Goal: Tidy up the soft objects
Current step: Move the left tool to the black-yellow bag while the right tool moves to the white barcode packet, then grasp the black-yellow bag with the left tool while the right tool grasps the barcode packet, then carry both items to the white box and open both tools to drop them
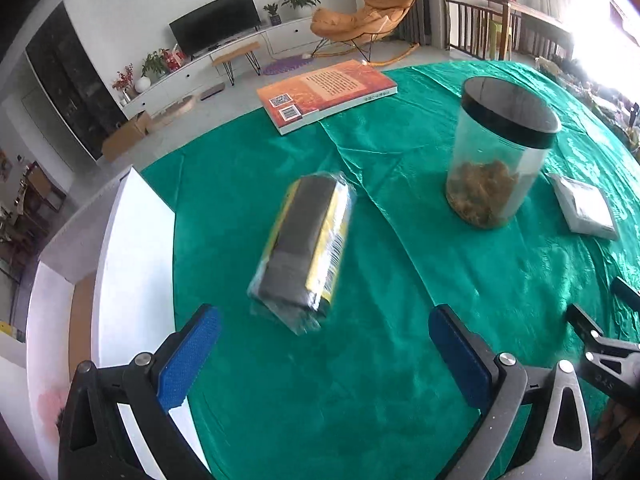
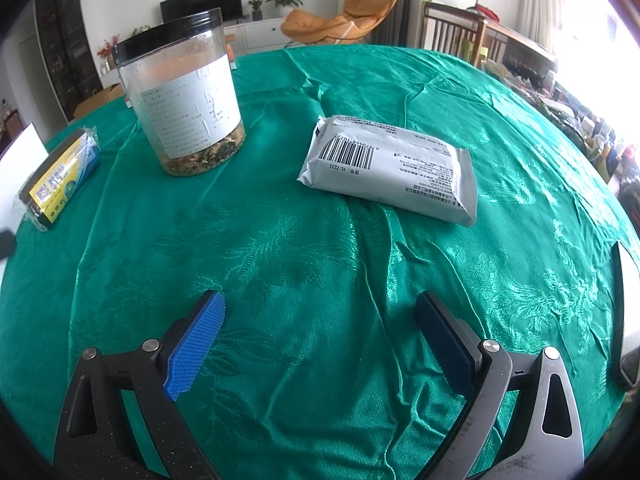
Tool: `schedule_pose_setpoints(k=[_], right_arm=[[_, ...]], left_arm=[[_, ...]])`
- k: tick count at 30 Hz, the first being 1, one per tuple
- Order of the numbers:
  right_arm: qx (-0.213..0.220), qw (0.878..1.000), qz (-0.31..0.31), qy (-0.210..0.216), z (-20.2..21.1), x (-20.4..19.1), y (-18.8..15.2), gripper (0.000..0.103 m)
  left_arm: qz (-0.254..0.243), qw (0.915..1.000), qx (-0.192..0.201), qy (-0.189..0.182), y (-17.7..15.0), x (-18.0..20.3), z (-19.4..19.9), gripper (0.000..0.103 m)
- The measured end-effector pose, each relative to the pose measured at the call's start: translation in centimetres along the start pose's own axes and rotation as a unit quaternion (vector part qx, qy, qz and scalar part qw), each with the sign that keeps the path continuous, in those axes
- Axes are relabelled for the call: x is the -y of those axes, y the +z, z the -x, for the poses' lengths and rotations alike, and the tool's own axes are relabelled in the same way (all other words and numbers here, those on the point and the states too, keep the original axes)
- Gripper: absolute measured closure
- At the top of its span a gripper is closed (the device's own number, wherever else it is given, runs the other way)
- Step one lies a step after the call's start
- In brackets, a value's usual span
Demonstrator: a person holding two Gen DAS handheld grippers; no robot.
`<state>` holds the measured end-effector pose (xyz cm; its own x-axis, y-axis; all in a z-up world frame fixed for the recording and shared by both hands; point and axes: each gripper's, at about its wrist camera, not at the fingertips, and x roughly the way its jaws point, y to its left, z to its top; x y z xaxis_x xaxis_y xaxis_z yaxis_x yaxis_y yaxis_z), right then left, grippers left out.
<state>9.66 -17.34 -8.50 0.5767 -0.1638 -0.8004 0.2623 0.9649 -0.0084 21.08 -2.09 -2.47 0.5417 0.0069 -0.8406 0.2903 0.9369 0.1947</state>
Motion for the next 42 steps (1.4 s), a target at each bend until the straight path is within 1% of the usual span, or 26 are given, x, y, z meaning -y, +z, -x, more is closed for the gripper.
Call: schedule_pose_setpoints(k=[1, 2, 3, 4, 5, 6, 7, 8, 10, 13, 15, 17, 18, 19, 20, 21, 22, 24, 27, 29, 31, 32, 34, 36, 39, 42], right_arm=[[-0.002, 1.000, 0.009, 0.004, 0.1, -0.1, -0.1, 0.006], [-0.014, 0.999, 0.024, 0.018, 0.3, 0.0, -0.1, 0.007], [-0.011, 0.999, 0.036, 0.038, 1.1, 0.3, 0.1, 0.009], [0.010, 0.997, 0.050, 0.054, 2.4, 0.8, 0.5, 0.009], [0.036, 0.995, 0.073, 0.050, 3.7, 1.4, 1.3, 0.008], [0.057, 0.992, 0.104, 0.033, 4.6, 1.8, 2.5, 0.007], [0.067, 0.988, 0.139, 0.018, 5.0, 2.2, 3.9, 0.007], [0.056, 0.983, 0.176, 0.020, 4.6, 2.6, 5.5, 0.007], [0.004, 0.970, 0.240, 0.040, 2.4, 3.2, 8.4, 0.007], [-0.054, 0.951, 0.300, 0.059, -1.3, 3.5, 11.1, 0.007], [-0.094, 0.940, 0.320, 0.074, -3.9, 3.1, 11.7, 0.007], [-0.124, 0.927, 0.344, 0.081, -6.3, 2.3, 11.3, 0.007], [-0.145, 0.921, 0.351, 0.087, -7.4, 2.1, 10.8, 0.009], [-0.139, 0.925, 0.335, 0.110, -7.5, 2.4, 11.2, 0.009], [-0.146, 0.933, 0.307, 0.118, -7.8, 2.9, 11.7, 0.012], [-0.153, 0.941, 0.279, 0.116, -8.1, 3.7, 12.0, 0.024], [-0.150, 0.948, 0.258, 0.110, -7.9, 4.5, 12.2, 0.024], [-0.149, 0.962, 0.210, 0.088, -7.6, 6.0, 12.5, 0.031], [-0.129, 0.983, 0.096, 0.085, -6.2, 8.8, 13.9, 0.032], [-0.099, 0.990, 0.017, 0.103, -4.4, 10.3, 15.4, 0.032], [-0.062, 0.990, -0.036, 0.126, -1.9, 10.6, 17.1, 0.032], [-0.044, 0.990, -0.040, 0.128, -0.4, 9.9, 18.0, 0.032], [-0.010, 0.990, -0.014, 0.138, 3.6, 7.3, 19.3, 0.032], [0.010, 0.983, 0.015, 0.181, 7.5, 2.6, 19.7, 0.032], [0.017, 0.962, 0.054, 0.267, 12.4, -5.1, 18.6, 0.032], [-0.002, 0.930, 0.077, 0.360, 15.8, -13.3, 15.8, 0.032]], left_arm=[[-0.006, 1.0000, -0.007, 0.000, 0.7, -0.5, -0.9, 0.000], [-0.011, 0.9998, -0.014, 0.000, 1.2, -0.9, -1.8, 0.000], [-0.016, 0.9997, -0.020, -0.003, 1.5, -1.2, -2.6, 0.000], [-0.022, 0.9994, -0.025, -0.010, 1.8, -1.4, -3.3, 0.000], [-0.028, 0.9990, -0.030, -0.015, 1.9, -1.4, -4.0, 0.000], [-0.035, 0.9987, -0.034, -0.016, 2.0, -1.3, -4.7, 0.000], [-0.040, 0.9984, -0.037, -0.016, 2.2, -1.2, -5.3, 0.000], [-0.044, 0.9980, -0.041, -0.018, 2.4, -1.1, -5.9, 0.000], [-0.045, 0.9978, -0.045, -0.020, 2.6, -0.8, -6.9, 0.000], [-0.026, 0.9978, -0.054, -0.030, 3.2, -1.1, -8.2, 0.000], [-0.012, 0.9971, -0.065, -0.037, 3.5, -1.4, -9.2, 0.000], [-0.004, 0.9962, -0.077, -0.042, 3.7, -1.6, -10.1, 0.001], [-0.001, 0.9958, -0.078, -0.046, 3.6, -1.6, -10.3, 0.010], [0.002, 0.9958, -0.075, -0.053, 3.6, -1.8, -10.2, 0.024], [0.005, 0.9961, -0.076, -0.045, 3.5, -2.0, -10.2, 0.047], [0.011, 0.9957, -0.073, -0.056, 3.5, -2.3, -10.0, 0.048], [0.022, 0.9948, -0.071, -0.070, 3.5, -2.7, -9.9, 0.048], [0.047, 0.9933, -0.064, -0.084, 3.4, -3.4, -9.4, 0.049], [0.094, 0.9885, -0.050, -0.108, 3.5, -4.7, -7.7, 0.049], [0.125, 0.9826, -0.039, -0.132, 3.8, -5.9, -5.7, 0.049], [0.142, 0.9776, -0.018, -0.154, 3.9, -7.5, -2.8, 0.049], [0.145, 0.9763, -0.004, -0.160, 3.8, -8.5, -1.0, 0.049], [0.146, 0.9760, 0.030, -0.159, 2.8, -10.7, 3.2, 0.049], [0.145, 0.9770, 0.055, -0.146, 0.9, -13.2, 7.2, 0.049], [0.152, 0.9808, 0.072, -0.099, -3.1, -17.4, 11.7, 0.049], [0.167, 0.9830, 0.068, -0.035, -8.1, -21.3, 14.5, 0.048]])
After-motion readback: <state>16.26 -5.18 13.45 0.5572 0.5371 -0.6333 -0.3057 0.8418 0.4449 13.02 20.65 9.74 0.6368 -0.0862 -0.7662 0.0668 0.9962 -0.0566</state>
